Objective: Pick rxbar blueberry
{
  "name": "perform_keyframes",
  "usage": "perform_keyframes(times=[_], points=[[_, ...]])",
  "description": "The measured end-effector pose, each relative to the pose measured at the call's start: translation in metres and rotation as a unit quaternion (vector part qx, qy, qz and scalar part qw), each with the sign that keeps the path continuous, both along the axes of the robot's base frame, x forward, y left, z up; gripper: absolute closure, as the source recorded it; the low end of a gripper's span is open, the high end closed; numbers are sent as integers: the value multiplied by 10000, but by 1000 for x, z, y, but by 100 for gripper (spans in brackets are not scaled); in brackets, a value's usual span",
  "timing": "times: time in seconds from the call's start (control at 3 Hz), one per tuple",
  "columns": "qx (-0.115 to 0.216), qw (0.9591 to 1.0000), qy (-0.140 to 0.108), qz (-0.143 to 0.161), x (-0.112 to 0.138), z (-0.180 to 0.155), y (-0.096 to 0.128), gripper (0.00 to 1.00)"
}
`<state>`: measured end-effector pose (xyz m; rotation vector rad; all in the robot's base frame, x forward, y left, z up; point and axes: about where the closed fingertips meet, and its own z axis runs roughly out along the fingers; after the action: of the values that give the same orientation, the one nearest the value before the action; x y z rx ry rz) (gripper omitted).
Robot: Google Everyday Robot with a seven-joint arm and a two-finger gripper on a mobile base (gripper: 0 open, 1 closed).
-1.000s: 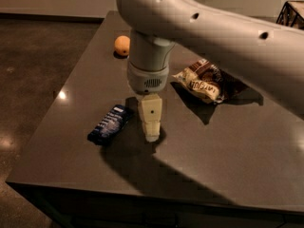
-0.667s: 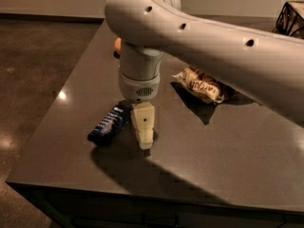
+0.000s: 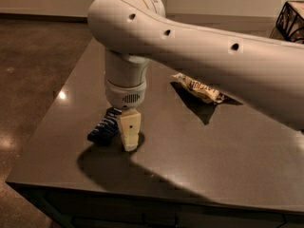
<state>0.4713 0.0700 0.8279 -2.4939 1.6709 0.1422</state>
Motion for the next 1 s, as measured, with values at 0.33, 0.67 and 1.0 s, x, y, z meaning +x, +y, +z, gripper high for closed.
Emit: perform_keyframes(times=[0.33, 0.67, 1.0], points=[[13, 10000, 36, 69, -2, 0, 7, 42], [25, 9999, 53, 101, -2, 3, 9, 64], [26, 9999, 53, 100, -2, 7, 9, 88]])
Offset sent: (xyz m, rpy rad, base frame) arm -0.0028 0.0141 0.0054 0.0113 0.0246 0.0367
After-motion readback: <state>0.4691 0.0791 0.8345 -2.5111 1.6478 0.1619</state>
